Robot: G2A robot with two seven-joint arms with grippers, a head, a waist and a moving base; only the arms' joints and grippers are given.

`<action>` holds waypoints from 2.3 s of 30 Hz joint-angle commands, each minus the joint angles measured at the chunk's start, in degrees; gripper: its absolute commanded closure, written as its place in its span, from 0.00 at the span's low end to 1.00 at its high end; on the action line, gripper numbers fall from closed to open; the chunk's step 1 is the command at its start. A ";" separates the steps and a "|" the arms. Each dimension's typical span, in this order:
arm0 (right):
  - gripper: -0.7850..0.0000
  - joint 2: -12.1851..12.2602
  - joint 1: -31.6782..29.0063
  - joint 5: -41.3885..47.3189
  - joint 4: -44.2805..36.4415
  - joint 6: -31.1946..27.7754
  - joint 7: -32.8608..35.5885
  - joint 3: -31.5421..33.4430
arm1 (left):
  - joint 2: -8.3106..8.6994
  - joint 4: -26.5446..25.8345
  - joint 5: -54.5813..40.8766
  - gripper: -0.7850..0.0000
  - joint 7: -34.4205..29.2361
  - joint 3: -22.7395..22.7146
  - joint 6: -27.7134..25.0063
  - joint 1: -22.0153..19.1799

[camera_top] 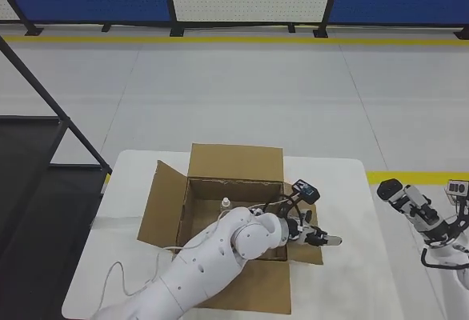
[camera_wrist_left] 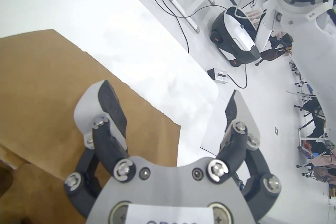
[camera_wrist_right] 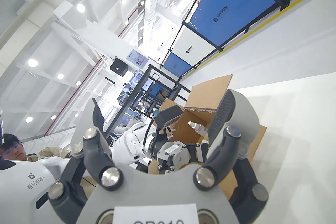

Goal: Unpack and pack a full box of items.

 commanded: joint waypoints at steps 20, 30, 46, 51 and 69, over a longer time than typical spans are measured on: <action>0.00 0.45 6.45 -15.39 -6.48 3.44 -5.67 -7.78 | 13.63 -54.01 13.47 0.00 -2.53 -41.63 -6.01 36.01; 0.00 -0.78 10.81 -42.20 -15.02 13.47 -12.92 -22.23 | 16.06 -67.53 9.53 0.00 5.61 -65.49 -10.21 59.22; 0.00 -1.05 11.59 -43.89 -15.11 15.68 -14.76 -23.61 | 16.30 -67.72 3.96 0.00 11.30 -75.53 -13.45 69.57; 0.00 -1.29 13.89 -53.15 -18.51 12.79 -9.93 -30.12 | 16.43 -66.18 2.17 0.00 11.90 -76.18 -11.28 68.59; 0.00 -12.03 38.65 -74.34 -0.36 24.48 0.45 -66.46 | 18.28 -58.85 -22.90 0.00 4.28 -94.93 -12.66 70.85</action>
